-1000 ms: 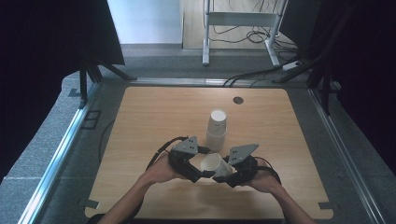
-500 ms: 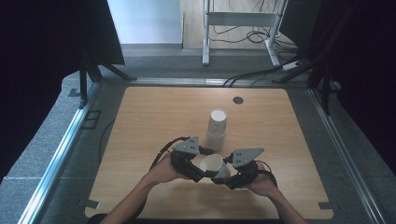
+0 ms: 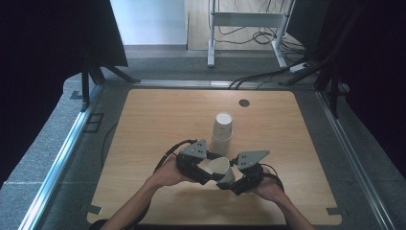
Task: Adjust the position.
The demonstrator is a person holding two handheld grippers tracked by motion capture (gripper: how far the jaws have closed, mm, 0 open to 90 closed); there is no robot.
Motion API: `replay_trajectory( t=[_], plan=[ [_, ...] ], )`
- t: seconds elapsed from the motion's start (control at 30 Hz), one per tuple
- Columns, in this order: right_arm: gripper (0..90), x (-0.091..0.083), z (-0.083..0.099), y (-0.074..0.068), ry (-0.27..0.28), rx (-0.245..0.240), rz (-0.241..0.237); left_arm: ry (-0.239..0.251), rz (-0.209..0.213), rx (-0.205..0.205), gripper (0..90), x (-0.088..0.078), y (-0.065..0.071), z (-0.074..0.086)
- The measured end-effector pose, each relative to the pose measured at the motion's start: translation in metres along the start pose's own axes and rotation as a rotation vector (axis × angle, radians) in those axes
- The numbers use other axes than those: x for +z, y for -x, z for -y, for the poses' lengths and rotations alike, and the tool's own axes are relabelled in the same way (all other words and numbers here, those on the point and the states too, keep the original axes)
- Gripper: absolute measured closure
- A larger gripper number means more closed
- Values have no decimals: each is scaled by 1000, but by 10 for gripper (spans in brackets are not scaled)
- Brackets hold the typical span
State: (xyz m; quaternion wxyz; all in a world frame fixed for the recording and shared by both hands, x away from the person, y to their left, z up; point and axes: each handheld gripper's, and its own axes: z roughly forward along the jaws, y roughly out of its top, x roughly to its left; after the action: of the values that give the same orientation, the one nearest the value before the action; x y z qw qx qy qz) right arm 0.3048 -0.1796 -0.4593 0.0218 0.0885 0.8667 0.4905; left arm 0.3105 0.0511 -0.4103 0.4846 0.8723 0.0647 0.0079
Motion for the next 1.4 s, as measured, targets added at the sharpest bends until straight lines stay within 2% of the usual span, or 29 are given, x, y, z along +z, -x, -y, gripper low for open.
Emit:
replay_trajectory(
  t=[0.1, 0.3, 0.5, 0.6, 0.63, 0.7, 0.73, 0.8, 0.83, 1.0, 1.1, 1.4],
  plan=[
    [143, -1, 0, 1, -19, 14, 22, -33, -25, 9, 327, -2, -1, -4],
    [129, -4, 5, 5, -58, 56, 85, -114, -85, 6, 328, -2, -4, -6],
    [122, -9, 10, 7, -77, 85, 119, -193, -151, -1, 328, -4, -8, -5],
    [112, -10, 12, 7, -83, 94, 131, -211, -172, -9, 328, -5, -10, -5],
    [100, -11, 14, 7, -87, 105, 142, -237, -198, -11, 327, -7, -12, -4],
    [86, -12, 15, 8, -91, 111, 147, -247, -207, -14, 328, -7, -13, -3],
    [73, -13, 18, 8, -98, 119, 164, -275, -226, -17, 327, -9, -15, -2],
    [56, -14, 21, 8, -108, 125, 181, -285, -235, -20, 327, -10, -16, -1],
    [50, -15, 22, 9, -112, 130, 193, -304, -251, -32, 327, -12, -18, 0],
    [0, -19, 27, 10, -128, 157, 238, -345, -280, -61, 326, -16, -25, 7],
    [0, -22, 31, 11, -132, 178, 260, -361, -299, -81, 325, -19, -28, 11],
    [0, -27, 38, 12, -153, 194, 272, -405, -362, -138, 313, -29, -40, 20]
  ],
)
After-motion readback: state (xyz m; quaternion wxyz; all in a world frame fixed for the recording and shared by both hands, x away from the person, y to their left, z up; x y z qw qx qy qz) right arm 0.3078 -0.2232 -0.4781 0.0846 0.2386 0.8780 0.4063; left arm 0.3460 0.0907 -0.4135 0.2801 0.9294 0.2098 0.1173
